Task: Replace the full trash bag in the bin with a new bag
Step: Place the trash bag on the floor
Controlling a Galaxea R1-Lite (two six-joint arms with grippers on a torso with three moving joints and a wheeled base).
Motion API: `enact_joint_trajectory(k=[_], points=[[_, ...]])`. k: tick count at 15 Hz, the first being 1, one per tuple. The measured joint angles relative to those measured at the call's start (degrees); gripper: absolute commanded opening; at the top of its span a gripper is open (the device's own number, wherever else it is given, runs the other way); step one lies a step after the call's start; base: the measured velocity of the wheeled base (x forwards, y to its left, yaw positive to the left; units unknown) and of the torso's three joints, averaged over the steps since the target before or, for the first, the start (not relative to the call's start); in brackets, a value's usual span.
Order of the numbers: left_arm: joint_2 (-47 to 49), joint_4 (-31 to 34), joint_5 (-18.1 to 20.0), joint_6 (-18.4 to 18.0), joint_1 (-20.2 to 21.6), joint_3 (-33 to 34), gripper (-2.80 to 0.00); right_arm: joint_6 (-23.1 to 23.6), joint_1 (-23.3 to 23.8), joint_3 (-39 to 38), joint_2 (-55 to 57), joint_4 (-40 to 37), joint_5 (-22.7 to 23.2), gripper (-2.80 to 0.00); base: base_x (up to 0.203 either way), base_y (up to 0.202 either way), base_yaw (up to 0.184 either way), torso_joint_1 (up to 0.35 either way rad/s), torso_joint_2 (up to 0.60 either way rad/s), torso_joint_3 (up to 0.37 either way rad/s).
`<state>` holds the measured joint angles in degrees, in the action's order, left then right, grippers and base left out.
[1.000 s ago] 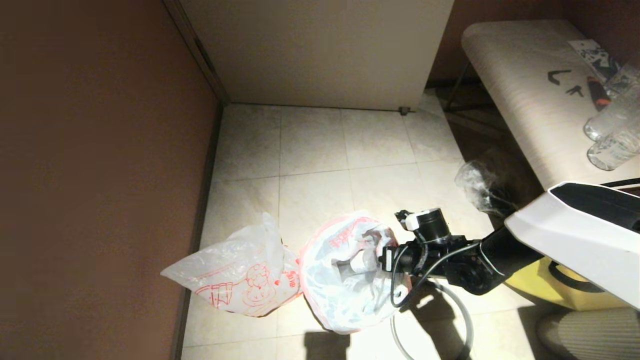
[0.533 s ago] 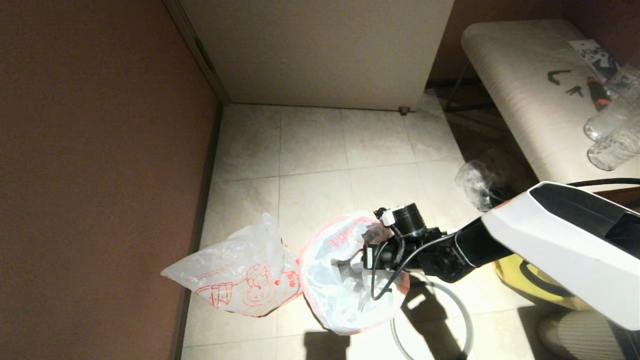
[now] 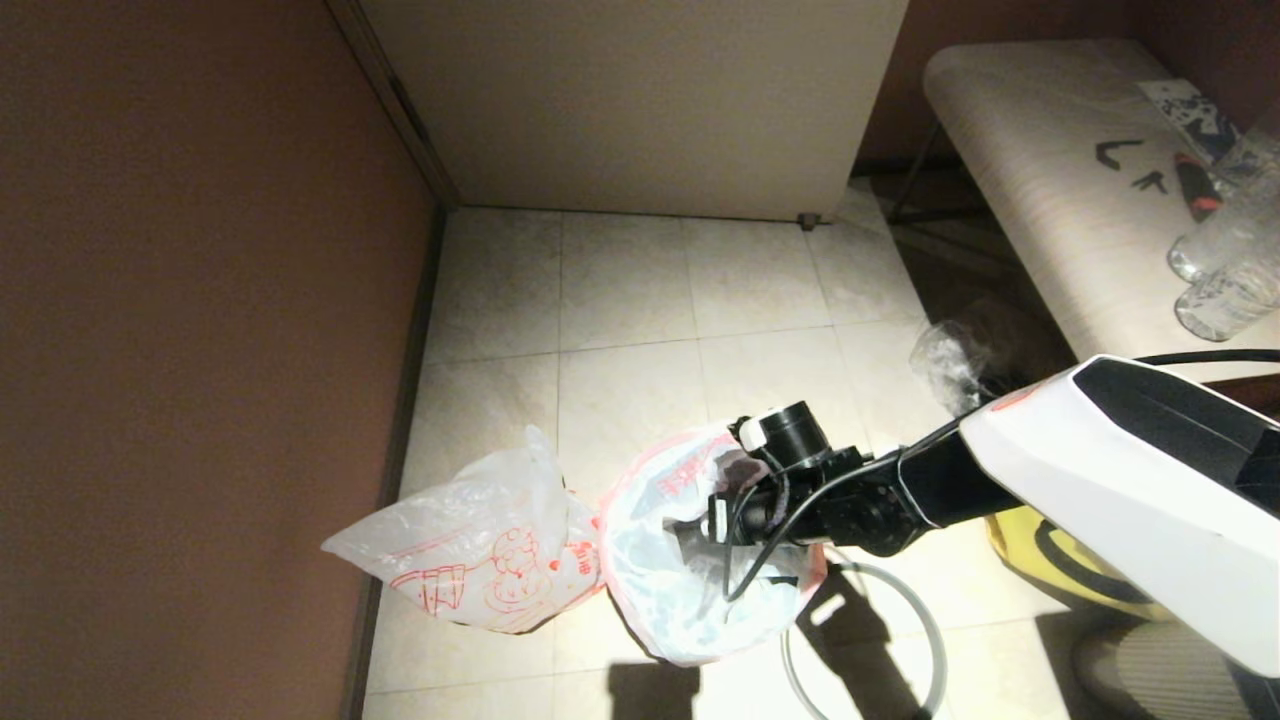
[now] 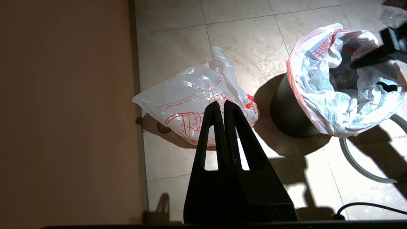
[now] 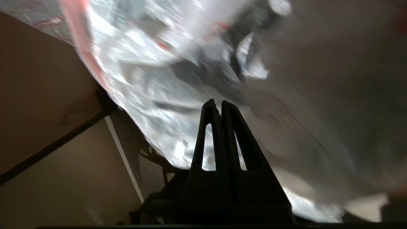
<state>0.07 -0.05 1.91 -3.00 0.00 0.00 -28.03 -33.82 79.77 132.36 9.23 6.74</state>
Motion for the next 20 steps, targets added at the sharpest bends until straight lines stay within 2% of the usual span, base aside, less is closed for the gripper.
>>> enact_joint_trajectory(k=[2, 4, 6, 8, 9, 12, 15, 17, 20], points=[[0.0, 0.01, 0.02, 0.02, 0.0, 0.0, -2.8, -0.42, 2.94, -8.1, -3.97, 2.37, 0.74, -2.8, 0.0, 0.0, 0.0, 0.0, 0.0, 0.0], [0.0, -0.02, 0.02, 0.02, 0.0, 0.0, -2.8, -0.4, 8.17, -15.77, -7.66, 6.63, 3.84, -2.8, 0.0, 0.0, 0.0, 0.0, 0.0, 0.0], [0.0, 0.0, 0.02, 0.02, 0.02, 0.0, -2.8, -0.42, 12.32, -19.31, -9.42, 8.55, 9.08, -2.8, 0.0, 0.0, 0.0, 0.0, 0.0, 0.0], [0.0, -0.02, 0.0, 0.04, 0.02, 0.0, -2.8, -0.39, 16.42, -20.58, -9.88, 10.18, 16.38, -2.8, 0.0, 0.0, 0.0, 0.0, 0.0, 0.0], [0.0, 0.0, 0.0, 0.03, 0.02, 0.0, -2.8, -0.27, 18.38, -20.87, -9.36, 11.67, 19.18, 0.0, 0.0, 0.0, 0.0, 0.0, 0.0, 0.0], [0.0, 0.02, 0.0, 0.02, 0.02, 0.0, -2.8, 1.58, 21.28, -21.06, -5.75, 15.84, 21.11, 0.0, 0.0, 0.0, 0.0, 0.0, 0.0, 0.0], [0.0, 0.0, 0.0, 0.03, 0.02, 0.0, -2.8, 4.74, 22.16, -20.76, -0.75, 21.38, 22.94, 0.0, 0.0, 0.0, 0.0, 0.0, 0.0, 0.0], [0.0, -0.01, 0.0, 0.02, 0.05, 0.0, -2.8, 4.56, 22.21, -18.56, 1.9, 22.33, 24.58, 0.0, 0.0, 0.0, 0.0, 0.0, 0.0, 0.0], [0.0, 0.0, 0.0, 0.05, 0.05, 0.0, -2.8, 1.39, 21.42, -17.12, 3.2, 22.33, 28.29, 0.0, 0.0, 0.0, 0.0, 0.0, 0.0, 0.0]])
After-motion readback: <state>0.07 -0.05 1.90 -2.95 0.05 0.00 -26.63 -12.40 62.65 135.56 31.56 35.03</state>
